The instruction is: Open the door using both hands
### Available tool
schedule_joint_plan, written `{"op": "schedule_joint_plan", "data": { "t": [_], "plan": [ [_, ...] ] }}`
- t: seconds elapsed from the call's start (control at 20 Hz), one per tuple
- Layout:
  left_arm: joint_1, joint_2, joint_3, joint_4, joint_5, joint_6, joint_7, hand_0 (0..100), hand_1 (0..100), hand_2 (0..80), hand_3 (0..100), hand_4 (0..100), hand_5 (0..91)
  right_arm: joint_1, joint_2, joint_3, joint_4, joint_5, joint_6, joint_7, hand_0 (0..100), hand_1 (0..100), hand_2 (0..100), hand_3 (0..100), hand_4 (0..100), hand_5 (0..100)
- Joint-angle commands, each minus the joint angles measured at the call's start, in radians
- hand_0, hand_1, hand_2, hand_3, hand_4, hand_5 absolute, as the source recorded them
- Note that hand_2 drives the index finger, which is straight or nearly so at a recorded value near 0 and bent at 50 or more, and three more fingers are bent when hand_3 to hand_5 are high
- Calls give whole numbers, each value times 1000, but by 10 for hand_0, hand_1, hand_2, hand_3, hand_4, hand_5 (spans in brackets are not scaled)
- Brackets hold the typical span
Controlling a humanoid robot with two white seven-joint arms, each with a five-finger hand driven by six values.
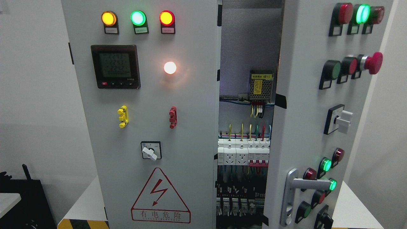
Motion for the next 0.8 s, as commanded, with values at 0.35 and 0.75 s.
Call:
{"op": "schedule_joint_plan", "data": {
  "t": [0.35,0.75],
  "plan": [
    [15,-2,0,18,-20,0,-1,120,389,0,0,0,0,0,2,8,1,26,0,0,501,157,0,0,0,0],
    [15,0,-2,17,-21,0,-1,120,389,0,0,0,0,8,2,9,1,28,-2,0,502,157,0,0,0,0]
  ]
}}
